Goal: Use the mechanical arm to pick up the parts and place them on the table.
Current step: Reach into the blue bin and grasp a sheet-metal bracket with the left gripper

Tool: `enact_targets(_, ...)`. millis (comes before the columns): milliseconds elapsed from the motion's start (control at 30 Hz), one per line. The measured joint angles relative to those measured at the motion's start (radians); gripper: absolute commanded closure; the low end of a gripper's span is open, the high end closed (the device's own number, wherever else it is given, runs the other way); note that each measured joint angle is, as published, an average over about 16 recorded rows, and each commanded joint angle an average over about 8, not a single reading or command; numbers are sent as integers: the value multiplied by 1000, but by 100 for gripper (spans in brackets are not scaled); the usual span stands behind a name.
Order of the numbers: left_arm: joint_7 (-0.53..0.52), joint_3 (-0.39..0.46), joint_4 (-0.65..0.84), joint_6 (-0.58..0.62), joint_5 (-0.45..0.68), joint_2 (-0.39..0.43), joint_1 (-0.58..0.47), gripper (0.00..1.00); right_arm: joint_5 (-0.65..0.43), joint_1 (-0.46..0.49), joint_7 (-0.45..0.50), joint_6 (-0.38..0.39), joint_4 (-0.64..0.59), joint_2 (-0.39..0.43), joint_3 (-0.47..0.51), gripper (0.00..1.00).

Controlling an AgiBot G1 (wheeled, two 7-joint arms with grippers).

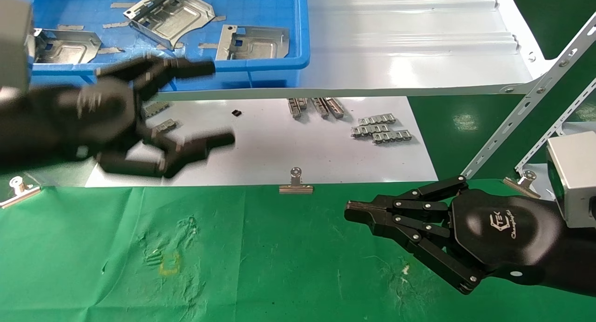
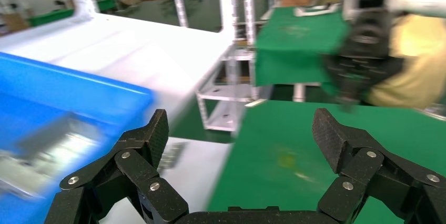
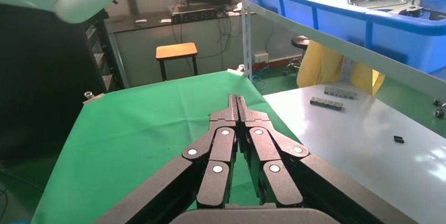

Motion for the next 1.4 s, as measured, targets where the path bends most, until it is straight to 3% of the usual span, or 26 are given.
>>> enact_targets(267, 46, 91, 380, -124, 217, 152, -303, 0, 0, 0, 0, 0, 0, 0, 0, 100)
enact_targets(467, 114, 132, 643, -264, 328, 239, -447, 0, 0, 0, 0, 0, 0, 0, 0, 100)
enact_targets(533, 135, 139, 708, -312, 351, 260, -478, 8, 0, 0, 0, 0, 0, 0, 0, 100)
enact_targets(600, 155, 145, 764, -357, 369, 278, -503, 29, 0, 0, 0, 0, 0, 0, 0, 100)
enact_targets(633, 164, 148, 788, -379, 377, 287, -513, 42, 0, 0, 0, 0, 0, 0, 0, 97)
enact_targets(767, 193, 157, 864, -450, 401, 314, -546, 89, 0, 0, 0, 0, 0, 0, 0, 47)
enact_targets(833, 203, 161, 891, -473, 410, 324, -559, 100, 0, 0, 0, 0, 0, 0, 0, 22)
enact_targets(900, 211, 165, 915, -492, 417, 332, -570, 100, 0, 0, 0, 0, 0, 0, 0, 0)
enact_targets(1400, 218, 186, 1008, -513, 450, 366, -615, 100, 0, 0, 0, 0, 0, 0, 0, 0)
